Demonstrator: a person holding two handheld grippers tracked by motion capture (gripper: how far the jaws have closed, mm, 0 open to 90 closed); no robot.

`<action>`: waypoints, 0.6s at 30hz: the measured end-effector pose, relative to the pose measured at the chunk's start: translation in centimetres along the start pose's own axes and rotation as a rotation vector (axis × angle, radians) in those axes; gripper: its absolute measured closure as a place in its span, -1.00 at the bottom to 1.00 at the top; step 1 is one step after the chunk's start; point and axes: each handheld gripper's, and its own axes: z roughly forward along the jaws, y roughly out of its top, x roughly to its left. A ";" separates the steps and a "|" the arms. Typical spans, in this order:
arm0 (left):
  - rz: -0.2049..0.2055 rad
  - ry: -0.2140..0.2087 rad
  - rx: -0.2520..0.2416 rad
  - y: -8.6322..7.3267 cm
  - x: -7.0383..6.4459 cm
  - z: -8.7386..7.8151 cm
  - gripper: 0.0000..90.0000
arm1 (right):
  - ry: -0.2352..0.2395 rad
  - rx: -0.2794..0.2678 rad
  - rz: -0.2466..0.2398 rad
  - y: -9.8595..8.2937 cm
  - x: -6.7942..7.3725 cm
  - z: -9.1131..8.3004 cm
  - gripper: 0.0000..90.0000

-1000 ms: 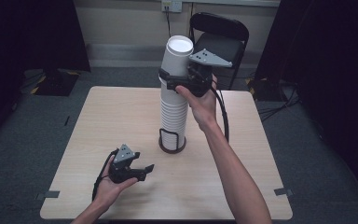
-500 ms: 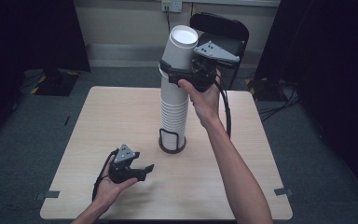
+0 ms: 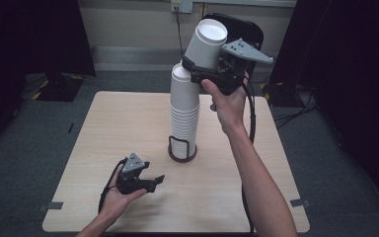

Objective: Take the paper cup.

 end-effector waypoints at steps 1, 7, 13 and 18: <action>0.011 0.004 -0.004 0.0 -0.1 0.0 -0.56 | -0.001 0.006 -0.003 0.1 -0.2 -0.3 -0.71; 0.020 -0.006 0.007 0.0 -0.4 0.1 -0.55 | -0.039 0.016 0.007 0.1 -1.4 -1.9 -0.71; 0.023 -0.004 0.002 0.0 -0.4 0.1 -0.55 | -0.061 0.026 0.030 -0.3 -2.5 -3.3 -0.70; 0.029 0.002 -0.002 0.0 -0.4 0.1 -0.56 | -0.089 0.039 0.042 -1.1 -3.6 -4.4 -0.70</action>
